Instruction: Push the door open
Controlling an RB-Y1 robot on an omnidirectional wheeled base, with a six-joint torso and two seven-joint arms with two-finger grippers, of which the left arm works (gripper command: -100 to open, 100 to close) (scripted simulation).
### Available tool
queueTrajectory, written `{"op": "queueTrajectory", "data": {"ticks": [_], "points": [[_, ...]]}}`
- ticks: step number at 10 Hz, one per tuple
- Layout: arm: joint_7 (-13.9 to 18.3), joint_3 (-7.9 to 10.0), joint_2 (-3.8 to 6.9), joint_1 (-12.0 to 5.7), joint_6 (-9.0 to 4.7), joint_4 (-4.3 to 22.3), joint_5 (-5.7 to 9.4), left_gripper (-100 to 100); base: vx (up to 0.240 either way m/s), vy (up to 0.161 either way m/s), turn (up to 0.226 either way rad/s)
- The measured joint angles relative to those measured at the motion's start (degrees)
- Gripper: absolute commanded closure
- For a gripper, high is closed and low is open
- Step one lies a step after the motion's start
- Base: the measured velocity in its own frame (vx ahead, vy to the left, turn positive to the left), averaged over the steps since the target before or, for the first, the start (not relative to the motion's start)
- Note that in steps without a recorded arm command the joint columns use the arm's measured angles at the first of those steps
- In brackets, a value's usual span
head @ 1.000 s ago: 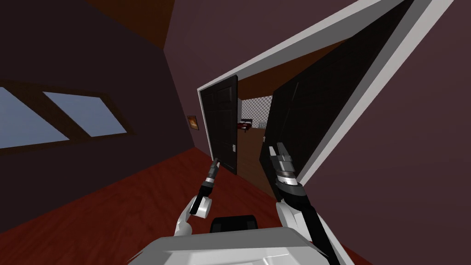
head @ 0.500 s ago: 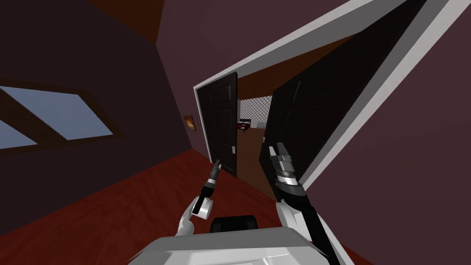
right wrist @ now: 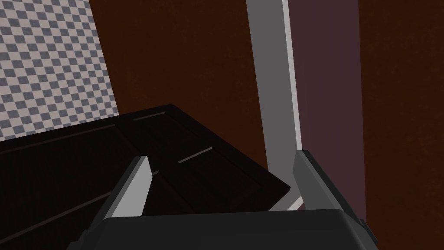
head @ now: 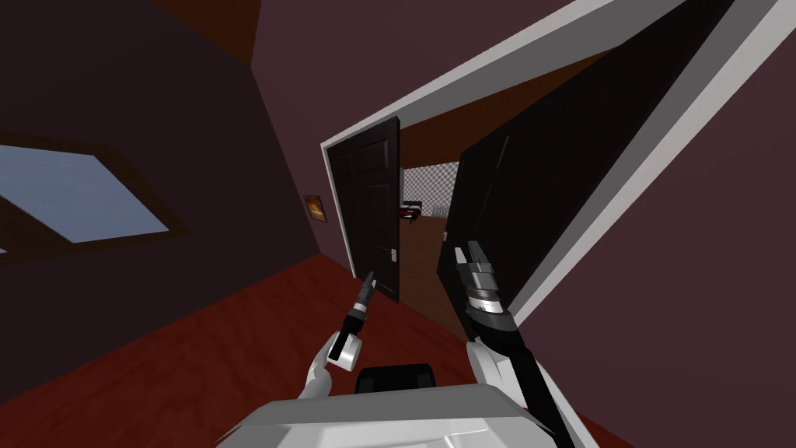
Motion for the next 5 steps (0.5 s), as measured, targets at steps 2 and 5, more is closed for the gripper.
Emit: {"op": "queueTrajectory", "data": {"ticks": [2,5], "points": [[0.4,-0.36,0.04,-1.34,-0.53,2.9,-0.04,-100,0.09,0.036,-0.059],[0.6,-0.92,-0.49,-3.38,-1.76,7.8,-0.18,-100,0.115,0.046,-0.072]]}}
